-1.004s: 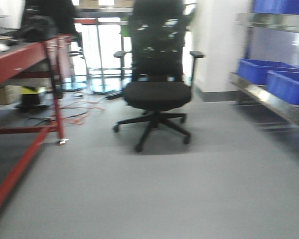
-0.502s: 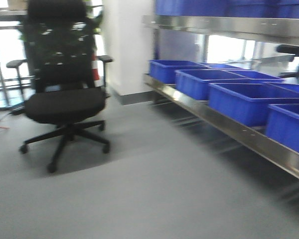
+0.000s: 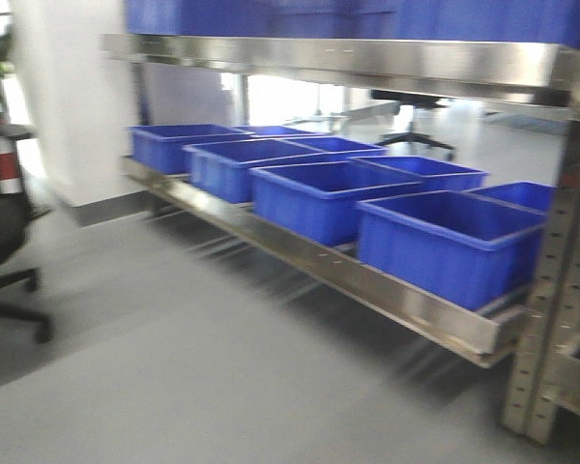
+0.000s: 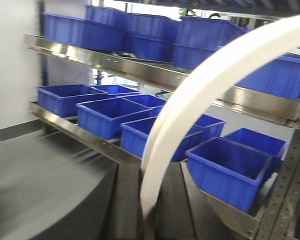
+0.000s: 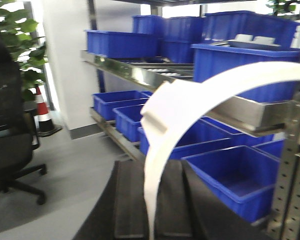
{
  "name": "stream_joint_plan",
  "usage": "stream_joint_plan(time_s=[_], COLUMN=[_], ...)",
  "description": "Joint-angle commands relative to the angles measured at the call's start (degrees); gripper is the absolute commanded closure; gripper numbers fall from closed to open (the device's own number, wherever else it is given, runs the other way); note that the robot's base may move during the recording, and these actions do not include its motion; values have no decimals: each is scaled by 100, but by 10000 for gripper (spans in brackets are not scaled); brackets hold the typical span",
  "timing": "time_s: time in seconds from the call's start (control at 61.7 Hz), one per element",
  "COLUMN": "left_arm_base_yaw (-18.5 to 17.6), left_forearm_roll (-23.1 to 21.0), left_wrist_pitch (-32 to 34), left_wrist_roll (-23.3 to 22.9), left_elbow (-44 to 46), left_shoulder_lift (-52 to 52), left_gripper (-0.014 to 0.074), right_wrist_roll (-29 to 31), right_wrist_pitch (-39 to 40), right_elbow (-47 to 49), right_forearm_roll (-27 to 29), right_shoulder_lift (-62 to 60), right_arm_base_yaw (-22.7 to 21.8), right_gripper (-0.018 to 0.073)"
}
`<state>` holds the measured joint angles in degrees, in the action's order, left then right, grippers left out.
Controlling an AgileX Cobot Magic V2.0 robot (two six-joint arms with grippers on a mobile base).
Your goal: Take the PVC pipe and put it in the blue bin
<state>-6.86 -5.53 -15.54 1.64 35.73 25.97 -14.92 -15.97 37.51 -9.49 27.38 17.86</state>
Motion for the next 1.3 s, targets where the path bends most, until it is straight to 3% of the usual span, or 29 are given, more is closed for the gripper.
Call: stream_joint_plan(time_s=[0.0,1.28], left_arm_base_yaw=[-18,-18], left_forearm_roll=[-41,-41], left_wrist_pitch=[161,161], left_wrist_roll=[-32,-32], left_elbow=[-2,-2], left_shoulder_lift=[-33,-33], left_gripper=[707,707], right_wrist_roll=[8,8], right_wrist_pitch=[140,140], right_elbow=[-5,-5], right_forearm_roll=[-65,-65], right_shoulder_lift=[-24,-24], right_arm_base_yaw=[9,9], right_gripper=[727,727])
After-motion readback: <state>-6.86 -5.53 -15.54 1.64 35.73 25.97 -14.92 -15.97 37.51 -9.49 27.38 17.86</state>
